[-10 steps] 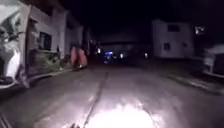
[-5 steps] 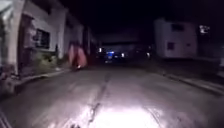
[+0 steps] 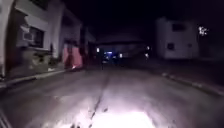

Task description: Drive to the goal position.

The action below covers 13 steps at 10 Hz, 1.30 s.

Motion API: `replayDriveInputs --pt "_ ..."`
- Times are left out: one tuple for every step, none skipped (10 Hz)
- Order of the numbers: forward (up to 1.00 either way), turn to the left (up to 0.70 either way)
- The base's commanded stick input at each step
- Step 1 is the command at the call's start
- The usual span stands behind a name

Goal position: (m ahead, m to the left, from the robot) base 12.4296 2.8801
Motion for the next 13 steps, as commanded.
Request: replayDriveInputs --pt "1.00 0.00" --pt "1.00 0.00" --pt "1.00 0.00" --pt "1.00 0.00" --pt "1.00 0.00" --pt "1.00 0.00" --pt "1.00 0.00" --pt "1.00 0.00" --pt "1.00 0.00" --pt "1.00 0.00" --pt "1.00 0.00" --pt "1.00 0.00" --pt "1.00 0.00"
